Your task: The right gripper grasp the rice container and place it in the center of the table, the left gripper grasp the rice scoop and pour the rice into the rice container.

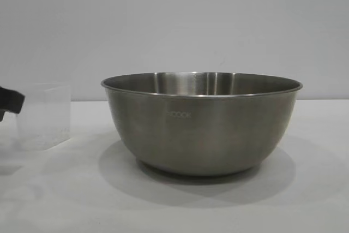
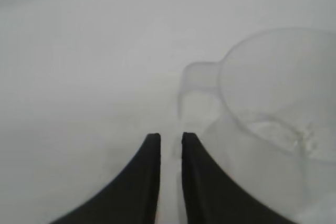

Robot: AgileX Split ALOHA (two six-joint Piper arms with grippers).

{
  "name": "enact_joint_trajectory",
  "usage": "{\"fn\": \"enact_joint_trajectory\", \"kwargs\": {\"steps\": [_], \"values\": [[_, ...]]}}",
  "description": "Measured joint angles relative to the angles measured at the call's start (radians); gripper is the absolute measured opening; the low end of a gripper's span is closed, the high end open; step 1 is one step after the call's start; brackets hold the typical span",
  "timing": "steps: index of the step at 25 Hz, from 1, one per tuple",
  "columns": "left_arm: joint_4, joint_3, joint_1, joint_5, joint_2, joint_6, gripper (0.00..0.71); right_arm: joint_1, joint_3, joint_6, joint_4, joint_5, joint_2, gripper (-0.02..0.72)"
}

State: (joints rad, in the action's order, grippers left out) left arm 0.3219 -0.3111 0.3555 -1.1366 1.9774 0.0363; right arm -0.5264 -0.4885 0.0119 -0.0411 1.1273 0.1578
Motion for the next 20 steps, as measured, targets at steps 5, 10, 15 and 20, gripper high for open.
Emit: {"fn": "enact_joint_trajectory", "kwargs": {"steps": [5,10,15,20], "values": [[0.118,0.028,0.0,0.0,0.0,-0.093,0.105,0.0,0.0,0.0,0.0,0.0,0.0,0.228],[0.013,0.028,-0.094,-0.002,0.0,-0.156,0.129,0.0,0.0,0.0,0.0,0.0,0.0,0.228],[-0.214,0.028,-0.304,-0.002,0.0,-0.253,0.129,0.0,0.0,0.0,0.0,0.0,0.0,0.228],[-0.353,0.028,-0.431,-0.004,0.0,-0.232,0.129,0.0,0.0,0.0,0.0,0.0,0.0,0.228]]}}
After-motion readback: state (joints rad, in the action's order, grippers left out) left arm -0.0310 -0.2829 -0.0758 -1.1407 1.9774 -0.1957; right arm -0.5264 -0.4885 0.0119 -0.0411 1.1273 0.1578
